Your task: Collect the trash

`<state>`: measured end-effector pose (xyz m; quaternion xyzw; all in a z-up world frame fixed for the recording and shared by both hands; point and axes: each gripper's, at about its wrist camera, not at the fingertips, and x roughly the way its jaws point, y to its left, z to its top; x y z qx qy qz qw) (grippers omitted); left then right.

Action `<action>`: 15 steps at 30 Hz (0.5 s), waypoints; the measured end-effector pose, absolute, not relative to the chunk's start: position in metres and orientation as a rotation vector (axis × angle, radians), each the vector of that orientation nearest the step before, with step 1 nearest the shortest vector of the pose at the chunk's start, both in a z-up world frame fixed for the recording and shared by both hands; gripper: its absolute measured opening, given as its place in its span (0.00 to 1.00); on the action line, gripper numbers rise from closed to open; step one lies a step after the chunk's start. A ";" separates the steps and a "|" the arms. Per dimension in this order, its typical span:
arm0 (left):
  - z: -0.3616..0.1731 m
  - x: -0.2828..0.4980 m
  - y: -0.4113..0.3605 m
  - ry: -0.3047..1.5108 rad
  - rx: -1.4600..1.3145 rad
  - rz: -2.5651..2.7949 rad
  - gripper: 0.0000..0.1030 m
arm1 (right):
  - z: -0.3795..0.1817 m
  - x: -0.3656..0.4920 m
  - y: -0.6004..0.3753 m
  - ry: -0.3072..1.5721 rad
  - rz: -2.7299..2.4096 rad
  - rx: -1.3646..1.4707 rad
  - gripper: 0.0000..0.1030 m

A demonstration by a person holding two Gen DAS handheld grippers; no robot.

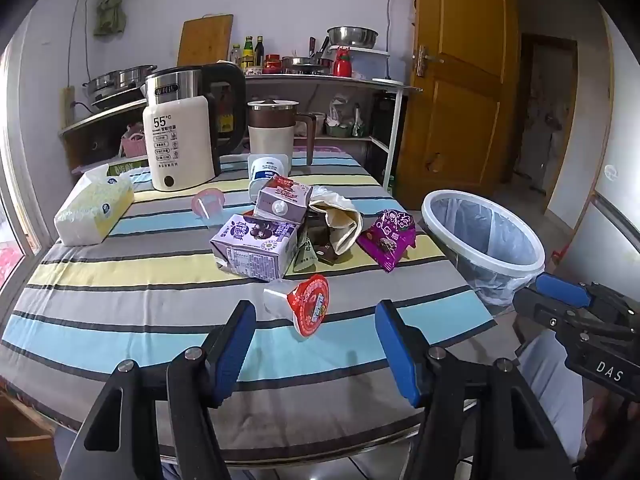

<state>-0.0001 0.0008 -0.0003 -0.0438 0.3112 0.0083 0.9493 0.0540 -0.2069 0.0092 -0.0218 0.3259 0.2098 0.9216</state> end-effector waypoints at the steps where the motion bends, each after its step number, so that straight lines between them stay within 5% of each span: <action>1: 0.000 0.000 0.001 0.635 -0.089 0.018 0.60 | 0.009 0.054 -0.207 0.670 0.430 -0.043 0.51; 15: 0.001 -0.003 0.000 0.637 -0.082 0.001 0.60 | 0.013 0.054 -0.207 0.666 0.422 -0.034 0.51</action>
